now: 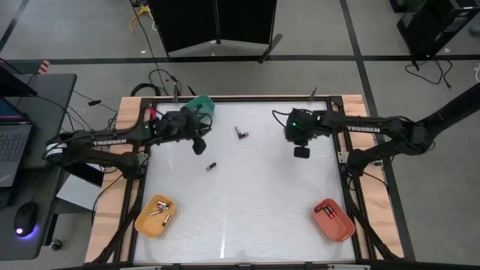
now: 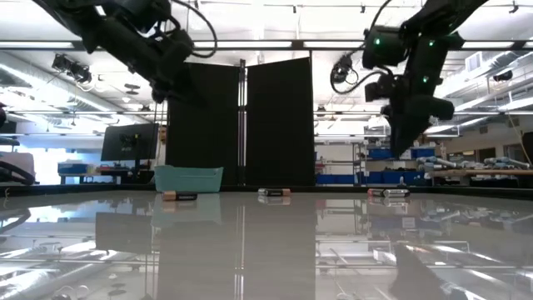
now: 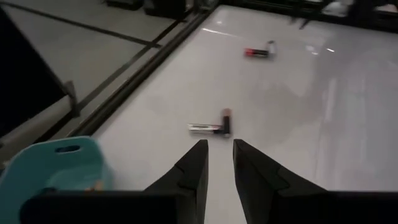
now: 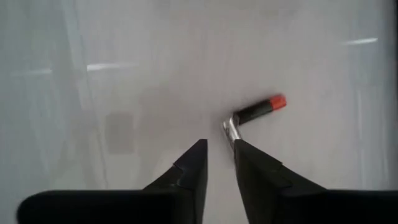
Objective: Sort batteries
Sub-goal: Put the silver battery into the yellow bin
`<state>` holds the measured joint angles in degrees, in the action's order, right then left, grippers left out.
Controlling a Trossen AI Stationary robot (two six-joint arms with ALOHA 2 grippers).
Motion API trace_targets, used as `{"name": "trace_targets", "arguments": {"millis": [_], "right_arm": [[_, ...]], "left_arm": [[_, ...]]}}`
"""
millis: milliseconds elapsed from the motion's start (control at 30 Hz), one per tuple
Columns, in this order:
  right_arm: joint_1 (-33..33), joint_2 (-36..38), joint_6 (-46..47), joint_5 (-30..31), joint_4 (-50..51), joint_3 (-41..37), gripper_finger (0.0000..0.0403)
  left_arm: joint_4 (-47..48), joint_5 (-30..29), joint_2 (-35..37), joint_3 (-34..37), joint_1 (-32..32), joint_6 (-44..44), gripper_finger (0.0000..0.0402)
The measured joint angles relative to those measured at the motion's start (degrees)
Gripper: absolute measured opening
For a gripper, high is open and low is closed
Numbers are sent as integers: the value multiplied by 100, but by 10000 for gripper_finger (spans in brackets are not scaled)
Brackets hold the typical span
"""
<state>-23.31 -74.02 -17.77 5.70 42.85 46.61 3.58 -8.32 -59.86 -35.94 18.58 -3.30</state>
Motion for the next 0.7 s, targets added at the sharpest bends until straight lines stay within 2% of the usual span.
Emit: {"name": "trace_targets", "arguments": {"millis": [233, 333, 700], "right_arm": [[-323, -741, -499, -2, -53, 0, 148], [-458, -1073, -649, 211, -249, 0, 161], [-786, -1738, -941, 321, -430, 9, 154]], "left_arm": [[-149, -2, -4, 4, -461, 143, 80], [-164, -2, -4, 4, -600, 150, 80], [-164, -85, -7, 4, -849, 154, 80]]}}
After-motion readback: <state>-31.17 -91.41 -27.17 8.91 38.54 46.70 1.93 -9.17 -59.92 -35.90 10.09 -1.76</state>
